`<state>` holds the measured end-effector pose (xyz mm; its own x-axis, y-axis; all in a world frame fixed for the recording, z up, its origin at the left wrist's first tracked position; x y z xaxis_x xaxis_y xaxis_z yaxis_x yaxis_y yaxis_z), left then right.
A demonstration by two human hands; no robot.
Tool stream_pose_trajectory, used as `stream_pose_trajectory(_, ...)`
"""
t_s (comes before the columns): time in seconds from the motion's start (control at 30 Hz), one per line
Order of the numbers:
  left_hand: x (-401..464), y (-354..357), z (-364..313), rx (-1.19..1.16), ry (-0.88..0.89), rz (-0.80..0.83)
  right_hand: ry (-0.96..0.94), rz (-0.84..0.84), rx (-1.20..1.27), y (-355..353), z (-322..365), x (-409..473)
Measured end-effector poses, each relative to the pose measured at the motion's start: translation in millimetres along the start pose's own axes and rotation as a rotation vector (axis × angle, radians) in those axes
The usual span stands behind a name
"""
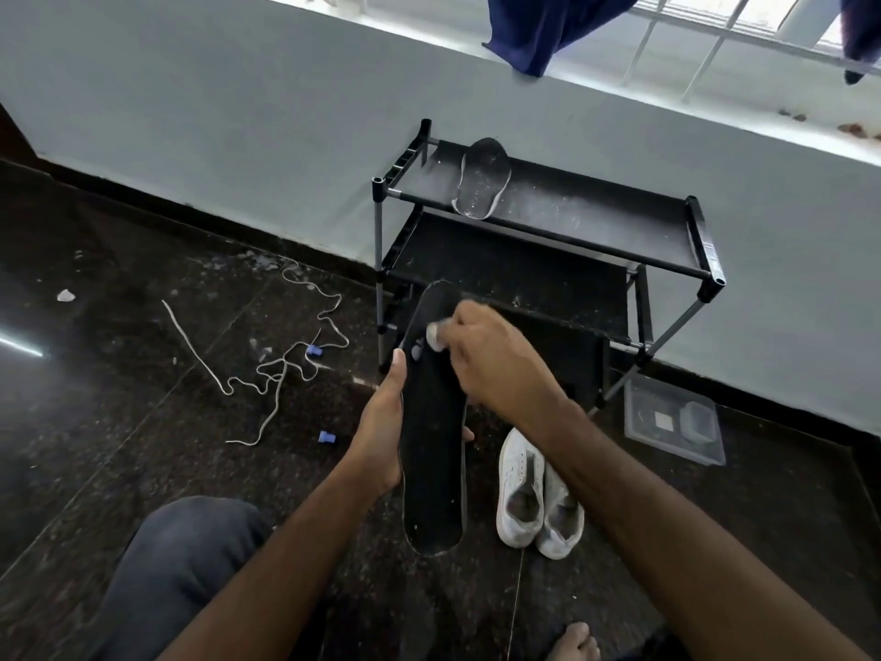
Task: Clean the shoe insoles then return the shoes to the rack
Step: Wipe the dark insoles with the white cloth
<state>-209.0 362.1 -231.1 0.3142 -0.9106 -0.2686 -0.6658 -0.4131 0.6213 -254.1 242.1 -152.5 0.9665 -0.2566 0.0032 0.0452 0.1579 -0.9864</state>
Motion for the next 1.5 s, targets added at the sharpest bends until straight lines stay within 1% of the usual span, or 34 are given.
stream_pose_trajectory(0.07, 0, 0, 0, -0.009, -0.023, -0.038, -0.058, 0.323, 0.116, -5, -2, -9)
stream_pose_trajectory(0.1, 1, 0, 1, -0.021, -0.029, -0.045, -0.096, 0.433, 0.161, -14, -3, -13)
stream_pose_trajectory(0.13, 2, 1, 1, -0.028, -0.032, -0.042, -0.113, 0.445, 0.207, -23, -6, -14)
stream_pose_trajectory(0.17, 3, 1, 1, -0.025, -0.032, -0.037, -0.095, 0.36, 0.263, -35, -11, -12)
stream_pose_trajectory(0.2, 4, 1, 1, -0.016, -0.031, -0.031, -0.053, 0.212, 0.309, -44, -17, -7)
stream_pose_trajectory(0.27, 2, 2, 1, 0.006, -0.031, -0.023, 0.038, -0.095, 0.291, -50, -21, 2)
stream_pose_trajectory(0.3, 1, 3, 2, 0.022, -0.032, -0.017, 0.08, -0.185, 0.26, -45, -19, 5)
stream_pose_trajectory(0.33, 0, 5, 2, 0.04, -0.032, -0.007, 0.101, -0.225, 0.247, -37, -15, 7)
stream_pose_trajectory(0.43, -3, 9, 3, 0.046, -0.021, 0.018, 0.052, -0.207, 0.295, -13, 3, 6)
stream_pose_trajectory(0.53, -6, 9, -1, 0.03, 0.0, 0.001, -0.099, -0.06, 0.401, -11, 17, 2)
stream_pose_trajectory(0.57, -5, 9, -2, 0.026, 0.0, 0.006, -0.103, -0.061, 0.43, -16, 17, 2)
stream_pose_trajectory(0.6, -5, 9, -3, 0.028, -0.006, 0.016, -0.066, -0.124, 0.461, -23, 11, 2)
stream_pose_trajectory(0.67, -3, 9, -3, 0.04, -0.022, 0.019, 0.049, -0.323, 0.457, -34, -6, 3)
stream_pose_trajectory(0.7, -3, 7, -3, 0.048, -0.025, 0.014, 0.083, -0.376, 0.425, -33, -12, 3)
stream_pose_trajectory(0.73, -3, 7, -3, 0.059, -0.022, 0.015, 0.08, -0.369, 0.381, -30, -12, 3)
stream_pose_trajectory(0.83, -3, 7, -2, 0.048, 0.019, 0.005, -0.079, -0.151, 0.274, -6, 5, -2)
stream_pose_trajectory(0.9, -4, 6, -4, 0.046, 0.031, -0.01, -0.152, -0.079, 0.225, 0, 10, -7)
stream_pose_trajectory(0.97, -4, 5, -5, 0.073, 0.022, 0.008, -0.153, -0.123, 0.161, -8, 1, -3)
stream_pose_trajectory(1.07, -4, 10, -4, 0.085, -0.01, 0.068, -0.01, -0.288, 0.14, -23, -26, 8)
stream_pose_trajectory(1.13, -4, 10, -3, 0.102, -0.019, 0.079, 0.04, -0.322, 0.155, -22, -28, 7)
stream_pose_trajectory(1.2, -4, 8, -3, 0.107, -0.007, 0.063, -0.038, -0.227, 0.122, -9, -13, -3)
stream_pose_trajectory(1.3, -4, 5, -4, 0.074, -0.006, 0.0, -0.219, 0.007, 0.103, 7, 7, -23)
stream_pose_trajectory(1.33, -4, 4, -4, 0.072, -0.008, -0.011, -0.25, 0.035, 0.085, 5, 6, -23)
stream_pose_trajectory(1.37, -3, 3, -3, 0.078, -0.009, -0.012, -0.254, 0.023, 0.057, 0, 1, -19)
stream_pose_trajectory(1.4, -3, 3, -3, 0.088, -0.007, -0.003, -0.237, -0.026, 0.023, -8, -6, -12)
stream_pose_trajectory(1.5, -1, 4, -2, 0.095, -0.011, 0.031, -0.098, -0.18, -0.077, -33, -31, 6)
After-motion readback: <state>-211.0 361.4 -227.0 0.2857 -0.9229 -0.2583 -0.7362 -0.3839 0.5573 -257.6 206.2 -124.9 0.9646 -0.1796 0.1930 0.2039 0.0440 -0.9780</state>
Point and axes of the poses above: each hand's wrist, its own x-axis towards the middle knuckle, its own y-axis out of the palm, z = x × y, the point moved 3 cm from there along x, towards the middle knuckle, and after that the axes turned 7 degrees about z, right-handed, at the moved point
